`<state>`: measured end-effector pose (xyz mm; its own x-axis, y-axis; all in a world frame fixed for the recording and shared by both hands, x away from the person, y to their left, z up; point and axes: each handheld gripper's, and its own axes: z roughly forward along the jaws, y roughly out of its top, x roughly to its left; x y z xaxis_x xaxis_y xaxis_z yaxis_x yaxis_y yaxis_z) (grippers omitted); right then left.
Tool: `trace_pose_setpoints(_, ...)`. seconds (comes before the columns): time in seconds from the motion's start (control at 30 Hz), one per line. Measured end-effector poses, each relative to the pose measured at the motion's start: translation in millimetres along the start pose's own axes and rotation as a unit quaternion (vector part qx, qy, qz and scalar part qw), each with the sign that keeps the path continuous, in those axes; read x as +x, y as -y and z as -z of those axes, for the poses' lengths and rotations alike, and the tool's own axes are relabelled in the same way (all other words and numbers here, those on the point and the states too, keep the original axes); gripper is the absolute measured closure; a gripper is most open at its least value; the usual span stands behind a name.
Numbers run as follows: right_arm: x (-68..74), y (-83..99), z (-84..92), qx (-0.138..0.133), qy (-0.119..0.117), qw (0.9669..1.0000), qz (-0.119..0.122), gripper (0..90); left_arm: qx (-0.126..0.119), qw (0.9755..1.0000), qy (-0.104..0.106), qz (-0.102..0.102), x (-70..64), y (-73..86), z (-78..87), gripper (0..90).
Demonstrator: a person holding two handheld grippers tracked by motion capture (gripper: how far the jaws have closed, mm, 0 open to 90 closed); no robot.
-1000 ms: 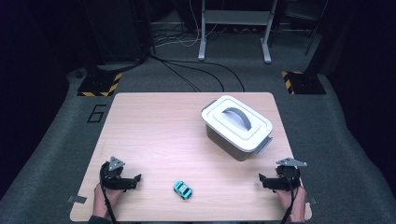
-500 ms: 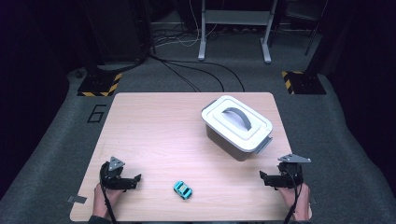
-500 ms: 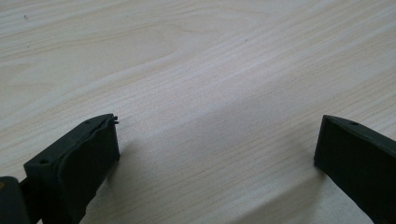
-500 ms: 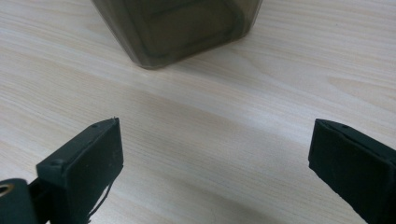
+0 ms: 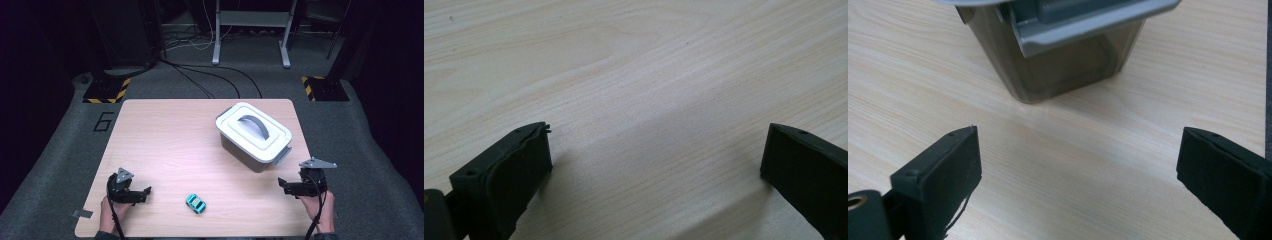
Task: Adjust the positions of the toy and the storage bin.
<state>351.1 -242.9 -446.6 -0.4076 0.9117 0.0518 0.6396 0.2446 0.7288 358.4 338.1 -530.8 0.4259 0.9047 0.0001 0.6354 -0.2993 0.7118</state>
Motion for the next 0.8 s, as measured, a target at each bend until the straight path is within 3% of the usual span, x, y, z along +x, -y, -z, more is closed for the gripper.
trace_pose_setpoints(0.57, 4.8, -37.8, 18.2, -0.025, -0.010, 0.9994, 0.021, 4.9, 0.001, 1.0000, 0.000, 0.000, 0.0, -0.1, 0.1, 0.0)
trace_pose_setpoints(0.8, 7.6, -55.6, 18.0, -0.033, -0.013, 0.9988, 0.034, 5.3, 0.001, 1.0000, 0.000, 0.000, 0.0, -0.1, 0.1, 0.0)
